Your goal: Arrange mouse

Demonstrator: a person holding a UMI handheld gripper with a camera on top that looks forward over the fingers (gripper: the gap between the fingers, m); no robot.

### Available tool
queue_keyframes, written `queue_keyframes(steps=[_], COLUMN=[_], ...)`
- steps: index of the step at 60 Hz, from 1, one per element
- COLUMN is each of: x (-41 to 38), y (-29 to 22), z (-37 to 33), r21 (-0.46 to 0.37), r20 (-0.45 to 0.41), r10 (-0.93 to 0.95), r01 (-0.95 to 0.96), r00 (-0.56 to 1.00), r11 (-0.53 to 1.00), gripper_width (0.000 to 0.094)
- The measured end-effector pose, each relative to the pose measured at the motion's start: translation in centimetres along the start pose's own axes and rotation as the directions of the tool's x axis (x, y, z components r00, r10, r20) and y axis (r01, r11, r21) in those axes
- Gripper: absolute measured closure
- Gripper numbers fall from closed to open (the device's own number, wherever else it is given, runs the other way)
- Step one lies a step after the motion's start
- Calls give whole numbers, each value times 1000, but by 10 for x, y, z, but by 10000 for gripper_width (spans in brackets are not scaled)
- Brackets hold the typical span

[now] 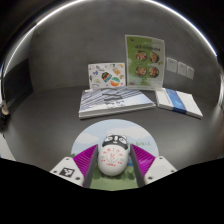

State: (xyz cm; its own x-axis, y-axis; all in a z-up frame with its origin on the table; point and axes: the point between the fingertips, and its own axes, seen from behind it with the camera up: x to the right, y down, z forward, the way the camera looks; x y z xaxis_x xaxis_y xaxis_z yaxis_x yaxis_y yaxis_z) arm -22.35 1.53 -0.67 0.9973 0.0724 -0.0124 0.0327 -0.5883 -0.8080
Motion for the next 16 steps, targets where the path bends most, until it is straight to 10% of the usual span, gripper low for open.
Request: queue_keyframes(steps=[5, 16], x=[0, 23], y=[-3, 6], z=[-18, -79], r21=[30, 60], r20=[40, 111], r10=[40, 111], r01=[-41, -118], r00=[998, 988], r11=[999, 991], gripper_width=[67, 88])
